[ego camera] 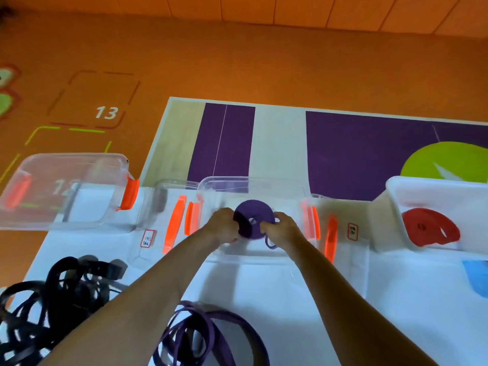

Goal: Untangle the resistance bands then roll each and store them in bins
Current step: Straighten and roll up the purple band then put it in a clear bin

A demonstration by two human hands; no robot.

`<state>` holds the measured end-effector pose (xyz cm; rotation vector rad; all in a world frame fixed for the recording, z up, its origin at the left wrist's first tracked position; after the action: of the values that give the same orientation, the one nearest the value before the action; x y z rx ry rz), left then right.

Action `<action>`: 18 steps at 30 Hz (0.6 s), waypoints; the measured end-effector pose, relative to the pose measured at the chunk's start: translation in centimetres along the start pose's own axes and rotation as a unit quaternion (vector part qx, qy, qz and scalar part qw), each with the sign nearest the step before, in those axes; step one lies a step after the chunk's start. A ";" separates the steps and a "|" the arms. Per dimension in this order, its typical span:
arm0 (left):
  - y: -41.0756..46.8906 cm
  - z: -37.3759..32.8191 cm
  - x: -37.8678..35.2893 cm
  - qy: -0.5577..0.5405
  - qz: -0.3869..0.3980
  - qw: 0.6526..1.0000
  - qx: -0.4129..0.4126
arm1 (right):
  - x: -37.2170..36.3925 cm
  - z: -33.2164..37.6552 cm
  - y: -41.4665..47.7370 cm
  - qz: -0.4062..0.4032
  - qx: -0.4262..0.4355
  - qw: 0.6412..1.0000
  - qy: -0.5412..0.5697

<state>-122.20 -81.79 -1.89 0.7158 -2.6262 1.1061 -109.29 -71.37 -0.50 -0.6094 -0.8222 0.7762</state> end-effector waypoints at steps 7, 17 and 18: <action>2.9 1.5 -1.2 0.118 0.064 0.991 0.019 | -1.6 -0.3 3.3 0.040 -0.061 0.996 -0.047; 0.4 0.5 -0.8 0.208 0.075 0.971 -0.094 | -1.1 -0.9 3.6 0.004 0.040 0.979 -0.199; -0.3 0.5 -0.8 0.237 0.058 0.962 -0.119 | -0.9 -0.9 2.9 -0.019 0.066 0.974 -0.217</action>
<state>-121.36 -81.98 -2.36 0.2124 -2.3460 0.8366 -110.04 -70.58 -3.52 -0.3047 -1.1687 0.9366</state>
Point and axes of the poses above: each hand's wrist, its own y-axis towards the middle knuckle, its own x-axis out of the back of the hand, z = x × y, the point moved 5 cm from there along y, towards the middle knuckle, and after that the axes turned 7 degrees about -x, right-handed, at the moved point
